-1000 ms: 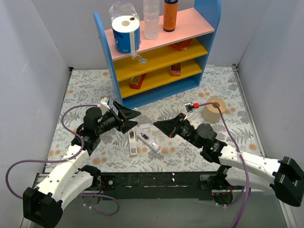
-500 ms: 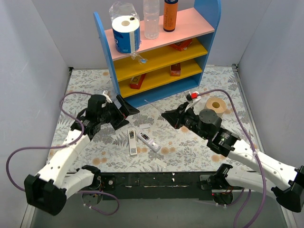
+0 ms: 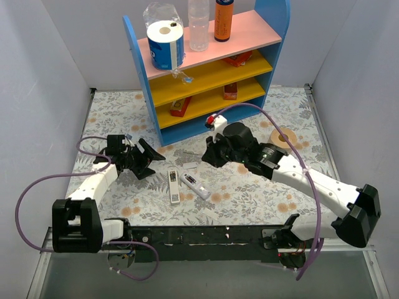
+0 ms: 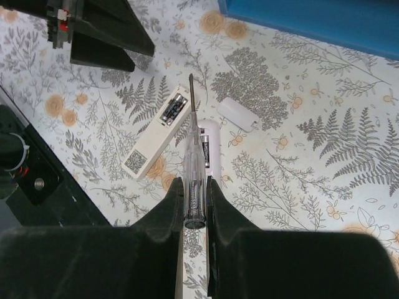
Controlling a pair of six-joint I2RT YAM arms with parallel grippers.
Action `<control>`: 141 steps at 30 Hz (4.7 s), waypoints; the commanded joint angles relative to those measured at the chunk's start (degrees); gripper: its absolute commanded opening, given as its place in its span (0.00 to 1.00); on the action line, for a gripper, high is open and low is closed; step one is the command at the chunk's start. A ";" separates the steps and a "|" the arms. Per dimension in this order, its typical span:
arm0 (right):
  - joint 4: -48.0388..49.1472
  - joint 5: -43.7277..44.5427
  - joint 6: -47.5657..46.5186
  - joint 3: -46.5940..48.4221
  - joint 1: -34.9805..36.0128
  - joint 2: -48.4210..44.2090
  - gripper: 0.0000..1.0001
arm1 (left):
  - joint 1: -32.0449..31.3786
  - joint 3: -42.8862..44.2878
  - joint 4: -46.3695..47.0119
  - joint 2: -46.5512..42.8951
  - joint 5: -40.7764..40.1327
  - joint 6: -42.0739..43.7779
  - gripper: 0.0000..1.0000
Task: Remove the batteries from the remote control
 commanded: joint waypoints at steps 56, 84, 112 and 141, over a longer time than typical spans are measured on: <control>-37.52 2.59 -8.99 48.04 9.63 41.40 0.01 | 7.17 -11.58 19.06 18.98 16.43 -0.92 0.22; -43.06 4.08 -12.15 55.51 11.12 50.11 0.01 | 4.44 -10.35 24.42 27.50 22.05 -3.47 0.30; -19.95 -1.11 -11.19 24.05 9.28 35.70 0.01 | 3.30 -8.95 21.44 27.42 19.86 -1.01 0.00; -14.93 5.40 -5.56 21.58 8.66 29.37 0.01 | 2.59 -7.81 18.10 23.56 16.69 0.75 0.12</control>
